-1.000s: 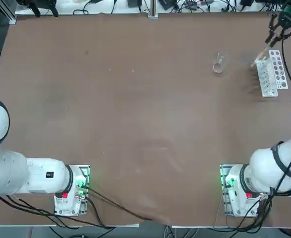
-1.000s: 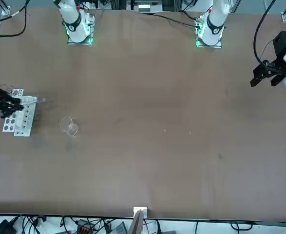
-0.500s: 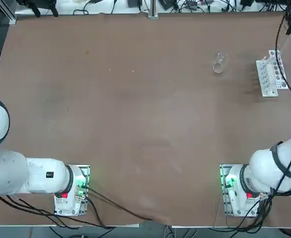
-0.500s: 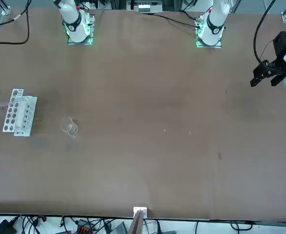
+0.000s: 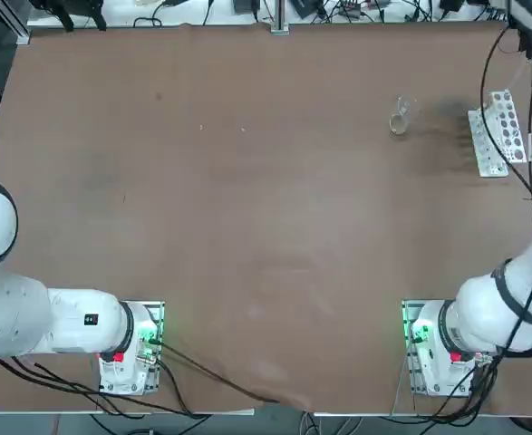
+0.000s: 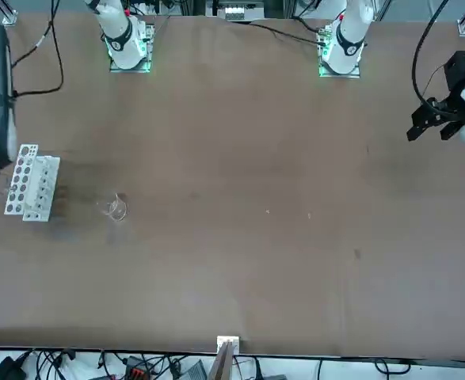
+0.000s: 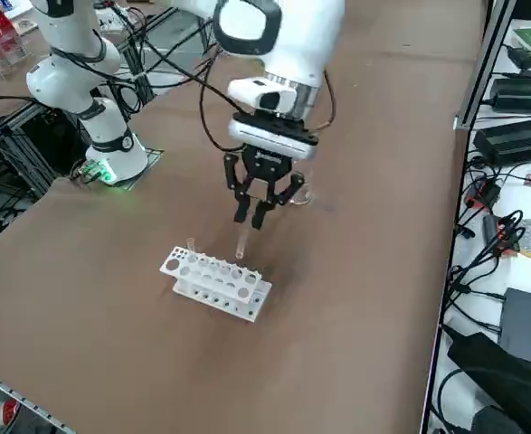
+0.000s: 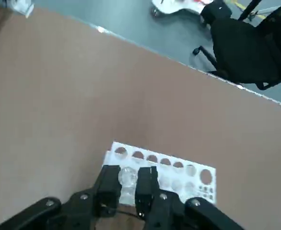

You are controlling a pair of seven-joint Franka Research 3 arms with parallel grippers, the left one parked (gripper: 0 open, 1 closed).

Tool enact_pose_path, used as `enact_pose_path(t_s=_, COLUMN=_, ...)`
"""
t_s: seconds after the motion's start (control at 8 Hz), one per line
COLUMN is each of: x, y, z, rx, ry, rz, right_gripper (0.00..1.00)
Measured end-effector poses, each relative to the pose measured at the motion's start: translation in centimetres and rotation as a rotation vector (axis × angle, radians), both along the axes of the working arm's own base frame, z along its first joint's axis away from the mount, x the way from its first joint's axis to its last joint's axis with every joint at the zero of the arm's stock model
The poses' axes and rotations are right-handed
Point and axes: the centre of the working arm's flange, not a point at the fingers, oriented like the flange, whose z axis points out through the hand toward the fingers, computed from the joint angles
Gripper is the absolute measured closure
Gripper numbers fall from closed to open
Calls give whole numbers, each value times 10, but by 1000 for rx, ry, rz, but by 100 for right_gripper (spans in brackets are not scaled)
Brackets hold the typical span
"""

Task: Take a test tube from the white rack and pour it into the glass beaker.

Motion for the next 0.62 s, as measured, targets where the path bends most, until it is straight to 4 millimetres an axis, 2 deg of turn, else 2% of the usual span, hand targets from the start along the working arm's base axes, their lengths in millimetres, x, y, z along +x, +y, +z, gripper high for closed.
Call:
enact_pose_path(t_s=0.38, x=2, y=-5, z=-2, rx=-35, ry=-44, rz=-47, right_gripper=79)
enact_pose_path(t_s=0.62, x=-1, y=-3, z=-13, rx=-10, ry=-41, rz=-77, right_gripper=80)
